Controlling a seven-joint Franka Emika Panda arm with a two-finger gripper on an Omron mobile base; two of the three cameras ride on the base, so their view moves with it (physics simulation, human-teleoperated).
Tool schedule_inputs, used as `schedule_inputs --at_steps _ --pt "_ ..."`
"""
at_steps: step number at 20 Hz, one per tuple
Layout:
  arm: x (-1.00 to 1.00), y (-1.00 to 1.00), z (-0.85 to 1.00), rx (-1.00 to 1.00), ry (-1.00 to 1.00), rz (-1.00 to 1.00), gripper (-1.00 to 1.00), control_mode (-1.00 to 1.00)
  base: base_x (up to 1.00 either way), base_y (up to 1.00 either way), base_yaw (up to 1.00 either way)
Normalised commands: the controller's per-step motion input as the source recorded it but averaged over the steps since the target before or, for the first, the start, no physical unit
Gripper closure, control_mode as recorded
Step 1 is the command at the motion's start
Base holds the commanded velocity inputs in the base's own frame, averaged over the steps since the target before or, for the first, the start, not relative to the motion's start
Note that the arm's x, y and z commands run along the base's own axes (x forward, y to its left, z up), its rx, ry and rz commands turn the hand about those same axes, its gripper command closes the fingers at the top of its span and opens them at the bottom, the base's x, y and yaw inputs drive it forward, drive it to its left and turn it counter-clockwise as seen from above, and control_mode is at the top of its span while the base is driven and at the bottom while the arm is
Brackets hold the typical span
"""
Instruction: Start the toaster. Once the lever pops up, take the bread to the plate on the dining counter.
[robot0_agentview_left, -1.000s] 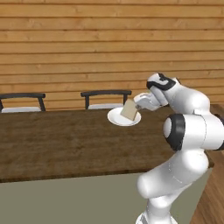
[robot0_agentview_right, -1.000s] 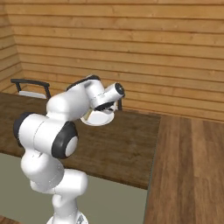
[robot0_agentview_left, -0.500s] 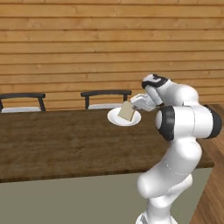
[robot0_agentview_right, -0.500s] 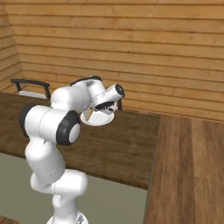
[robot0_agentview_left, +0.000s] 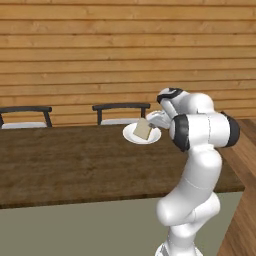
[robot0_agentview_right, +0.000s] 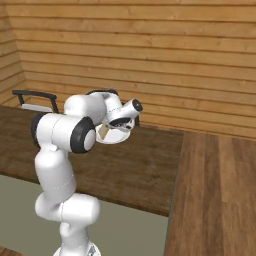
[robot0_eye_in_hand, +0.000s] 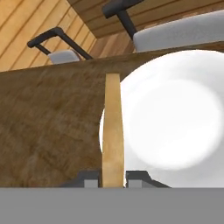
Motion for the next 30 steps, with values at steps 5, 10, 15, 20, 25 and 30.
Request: schedule_inputs --at_steps 5,10,15,20,25,30 --pt "0.27 -0.01 -0.15 -0.05 -0.01 0.00 1.00 -1.00 0.00 0.00 0.00" --pt "0.28 0.00 -0.24 -0.06 0.00 0.00 1.00 -1.00 0.00 0.00 0.00" --pt "0.28 0.02 -0.15 -0.02 -0.02 0.00 1.00 -1.00 0.00 0.00 0.00" --pt "0.14 0.00 -0.12 -0.01 -0.05 0.00 1.00 -1.00 0.00 0.00 0.00" --pt "-0.03 0.10 -0.11 -0.02 -0.02 0.00 -1.00 -1.00 0.00 0.00 0.00" --pt "-0.01 0.00 0.00 -0.08 -0.02 0.00 -1.00 -1.00 0.00 0.00 0.00"
